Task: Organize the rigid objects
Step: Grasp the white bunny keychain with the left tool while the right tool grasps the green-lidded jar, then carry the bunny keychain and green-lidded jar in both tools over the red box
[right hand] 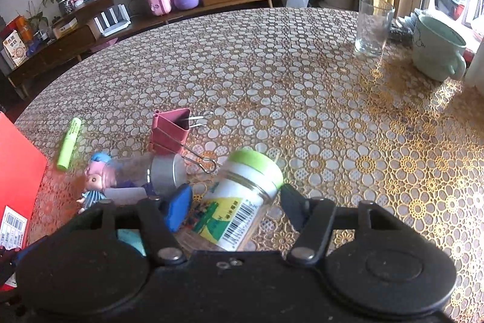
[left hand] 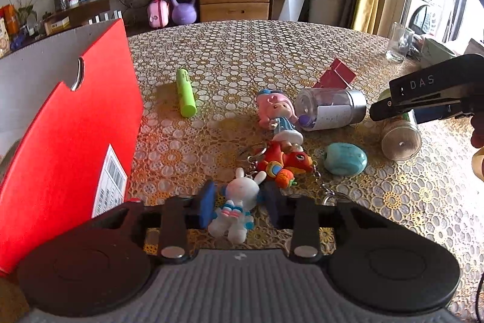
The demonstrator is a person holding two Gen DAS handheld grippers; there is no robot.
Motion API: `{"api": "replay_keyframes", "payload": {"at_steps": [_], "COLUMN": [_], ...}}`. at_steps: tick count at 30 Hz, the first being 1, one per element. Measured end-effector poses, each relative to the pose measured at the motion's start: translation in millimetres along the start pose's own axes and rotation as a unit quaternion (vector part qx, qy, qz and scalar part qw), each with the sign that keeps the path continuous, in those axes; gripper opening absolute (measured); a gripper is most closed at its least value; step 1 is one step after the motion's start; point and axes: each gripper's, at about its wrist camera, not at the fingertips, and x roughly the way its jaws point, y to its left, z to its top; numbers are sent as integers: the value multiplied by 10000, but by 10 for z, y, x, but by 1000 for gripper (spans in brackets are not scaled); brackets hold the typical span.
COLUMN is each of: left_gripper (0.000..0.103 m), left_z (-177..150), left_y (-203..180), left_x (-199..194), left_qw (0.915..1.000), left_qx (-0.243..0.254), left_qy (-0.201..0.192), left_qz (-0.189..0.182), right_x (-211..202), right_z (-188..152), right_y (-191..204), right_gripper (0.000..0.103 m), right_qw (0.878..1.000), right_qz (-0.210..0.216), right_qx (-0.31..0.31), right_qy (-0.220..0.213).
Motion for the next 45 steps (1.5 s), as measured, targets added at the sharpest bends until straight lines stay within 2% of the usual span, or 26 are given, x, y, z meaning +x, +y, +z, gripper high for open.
{"api": "replay_keyframes", "payload": {"at_steps": [5, 12, 28, 45], "left_gripper": [28, 27, 27, 27], "left_z": [20, 43, 46, 98], "left_y": [-21, 30, 32, 108], "left_x": [12, 13, -305, -879], "left_qw": [9999, 9999, 9994, 9991], "left_qx": [164, 32, -20, -100], "left_qy": [8, 103, 115, -86], "left_qz": [-5, -127, -321, -408], "right_x": [8, -90, -801, -1483], "right_z": [-15, -75, -487, -621], "right_y": [-8, 36, 55, 355], "right_gripper": [56, 48, 44, 44], "right_qw": [9999, 9999, 9979, 9934], "right_qz": [90, 115, 567, 885], "right_qx": [32, -27, -220, -587], "right_qy": [-32, -70, -218, -439]}}
